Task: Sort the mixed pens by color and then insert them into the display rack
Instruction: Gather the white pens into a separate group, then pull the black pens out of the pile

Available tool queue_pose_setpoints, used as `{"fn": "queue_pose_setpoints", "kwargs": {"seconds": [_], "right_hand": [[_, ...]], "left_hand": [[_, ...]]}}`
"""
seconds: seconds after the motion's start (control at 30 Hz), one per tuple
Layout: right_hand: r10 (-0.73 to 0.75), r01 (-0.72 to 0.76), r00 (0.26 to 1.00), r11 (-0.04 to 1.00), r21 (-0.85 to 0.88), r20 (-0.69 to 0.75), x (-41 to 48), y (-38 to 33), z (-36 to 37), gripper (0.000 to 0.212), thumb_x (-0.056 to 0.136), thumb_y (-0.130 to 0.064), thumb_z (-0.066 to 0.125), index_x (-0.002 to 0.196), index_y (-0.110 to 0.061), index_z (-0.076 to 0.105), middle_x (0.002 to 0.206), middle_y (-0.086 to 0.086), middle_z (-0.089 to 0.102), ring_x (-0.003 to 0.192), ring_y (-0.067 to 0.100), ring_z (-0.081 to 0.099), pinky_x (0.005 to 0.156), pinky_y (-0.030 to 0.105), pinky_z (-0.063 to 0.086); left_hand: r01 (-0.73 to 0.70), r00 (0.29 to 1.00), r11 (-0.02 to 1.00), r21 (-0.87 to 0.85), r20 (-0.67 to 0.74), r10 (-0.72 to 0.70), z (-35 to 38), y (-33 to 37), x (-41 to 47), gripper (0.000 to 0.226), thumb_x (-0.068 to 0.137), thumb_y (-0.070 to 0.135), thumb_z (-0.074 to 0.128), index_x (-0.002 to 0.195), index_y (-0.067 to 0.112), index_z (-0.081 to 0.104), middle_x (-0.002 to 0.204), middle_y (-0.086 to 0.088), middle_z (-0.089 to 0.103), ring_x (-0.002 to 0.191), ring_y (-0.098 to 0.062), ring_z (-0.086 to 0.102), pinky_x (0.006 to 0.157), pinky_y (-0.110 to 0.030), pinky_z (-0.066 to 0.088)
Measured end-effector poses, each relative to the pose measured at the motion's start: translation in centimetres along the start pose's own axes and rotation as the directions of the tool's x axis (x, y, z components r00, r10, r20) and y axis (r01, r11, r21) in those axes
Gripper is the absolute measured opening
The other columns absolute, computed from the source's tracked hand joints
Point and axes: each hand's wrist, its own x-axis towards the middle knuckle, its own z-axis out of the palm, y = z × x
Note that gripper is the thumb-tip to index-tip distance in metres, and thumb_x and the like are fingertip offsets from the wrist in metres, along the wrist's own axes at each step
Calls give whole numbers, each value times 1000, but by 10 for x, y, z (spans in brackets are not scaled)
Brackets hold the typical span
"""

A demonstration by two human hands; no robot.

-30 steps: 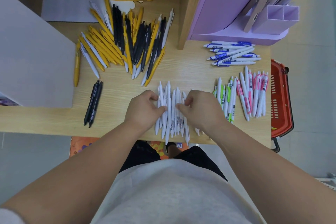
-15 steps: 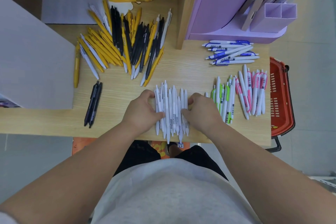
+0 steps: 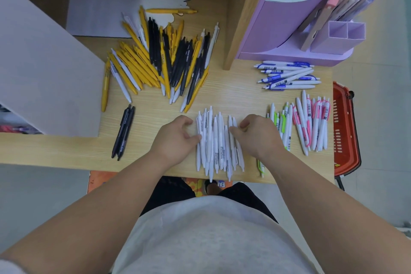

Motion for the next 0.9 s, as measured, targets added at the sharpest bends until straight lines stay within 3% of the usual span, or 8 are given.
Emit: {"fn": "queue_pose_setpoints", "kwargs": {"seconds": [0.13,0.33,0.43,0.53,0.63,0.73,0.8,0.9], "right_hand": [[-18,18,999,1000,-2,-44,8,-16,-8,42,89,-52,62,111,-16,64,93,0,67,83,21,63,67,29,47],[-261,261,964,965,-3,-47,47,-85,-11,43,93,-43,59,126,-16,62,117,5,64,105,25,61,87,32,49],[-198,199,979,980,23,-47,71,-113,-10,40,91,-42,62,113,-9,68,108,9,70,101,26,63,77,30,50],[-146,149,987,988,44,-61,80,-129,-6,50,87,-45,69,106,2,70,103,20,71,92,31,66,77,41,57],[-65,72,994,994,80,-86,84,-135,1,51,83,-47,73,103,-1,69,96,16,72,85,28,68,73,38,57],[-23,31,995,996,79,-98,91,-138,5,44,83,-48,73,86,-4,70,75,10,68,70,25,65,56,32,51],[-9,16,994,998,67,-111,95,-140,8,42,83,-48,72,68,-11,60,57,4,54,55,21,57,45,27,38],[-1,7,994,998,59,-110,101,-141,11,45,83,-45,70,62,-14,44,51,0,43,46,17,45,43,25,29]], "left_hand": [[11,999,1000,-27,-36,-12,-17,-3,6,43,87,40,71,125,26,58,91,3,68,87,-12,62,72,-27,47],[-66,970,997,-33,-237,56,-49,-3,33,34,88,34,71,118,22,60,112,0,60,99,-17,58,81,-28,45],[-103,938,995,2,-334,98,-64,1,49,38,88,32,71,121,20,58,117,-4,55,94,-13,51,77,-25,40],[-106,913,994,36,-392,112,-76,7,65,46,88,35,70,128,19,55,122,-5,50,89,-11,48,77,-27,41],[-111,911,991,79,-390,133,-83,13,80,50,88,42,70,129,19,55,123,-5,50,85,-11,47,77,-25,39],[-119,922,982,147,-351,165,-85,18,92,47,87,47,69,123,19,58,115,-5,56,80,-14,50,70,-27,39],[-130,921,974,187,-341,189,-84,23,98,47,87,47,69,123,18,58,113,-6,59,80,-15,51,66,-28,38],[-160,915,958,236,-328,234,-82,31,103,50,88,45,69,128,18,56,121,-6,58,88,-21,59,67,-29,41]]}}
